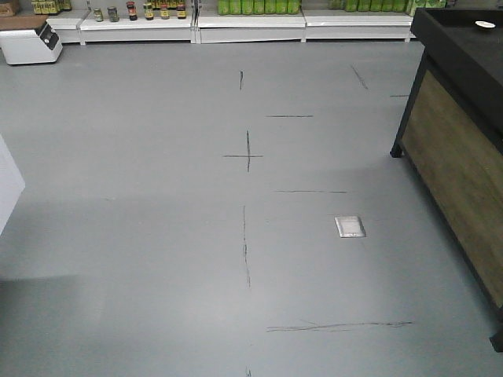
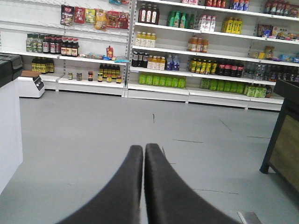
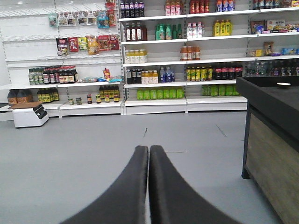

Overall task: Pick three apples into basket with both arms
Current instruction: 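Drive the base across the floor toward the fruit display table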

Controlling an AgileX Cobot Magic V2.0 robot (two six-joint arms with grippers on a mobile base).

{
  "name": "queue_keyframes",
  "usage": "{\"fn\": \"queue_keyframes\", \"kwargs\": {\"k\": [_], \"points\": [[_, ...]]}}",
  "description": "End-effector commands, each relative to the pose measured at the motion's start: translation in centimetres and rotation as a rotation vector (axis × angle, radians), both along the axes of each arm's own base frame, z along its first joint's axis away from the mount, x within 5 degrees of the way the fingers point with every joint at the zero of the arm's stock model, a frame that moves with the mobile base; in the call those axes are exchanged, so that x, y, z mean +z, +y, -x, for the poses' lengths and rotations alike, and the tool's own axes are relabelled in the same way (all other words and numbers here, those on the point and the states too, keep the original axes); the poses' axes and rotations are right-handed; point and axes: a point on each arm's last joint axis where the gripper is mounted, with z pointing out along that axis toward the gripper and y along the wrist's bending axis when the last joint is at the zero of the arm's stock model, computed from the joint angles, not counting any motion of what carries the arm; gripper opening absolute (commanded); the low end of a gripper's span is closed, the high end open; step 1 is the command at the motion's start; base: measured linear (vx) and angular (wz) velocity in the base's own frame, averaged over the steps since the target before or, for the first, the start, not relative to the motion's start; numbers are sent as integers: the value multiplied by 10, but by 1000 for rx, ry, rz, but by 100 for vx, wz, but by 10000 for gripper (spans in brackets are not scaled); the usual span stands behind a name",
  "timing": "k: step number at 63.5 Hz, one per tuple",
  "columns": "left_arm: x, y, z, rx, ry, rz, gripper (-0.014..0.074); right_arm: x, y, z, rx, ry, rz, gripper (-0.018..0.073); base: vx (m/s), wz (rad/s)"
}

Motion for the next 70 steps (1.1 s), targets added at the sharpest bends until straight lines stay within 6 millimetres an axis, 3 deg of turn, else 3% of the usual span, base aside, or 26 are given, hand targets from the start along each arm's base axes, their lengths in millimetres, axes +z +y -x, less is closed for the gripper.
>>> {"fn": "queue_keyframes", "kwargs": {"k": [1,70], "points": [[0,0,0,3,-66,7,-6,2,0,1,0,-67,5,-9,0,0],[0,0,0,3,-66,7,-6,2,0,1,0,-67,5,-9,0,0]]}}
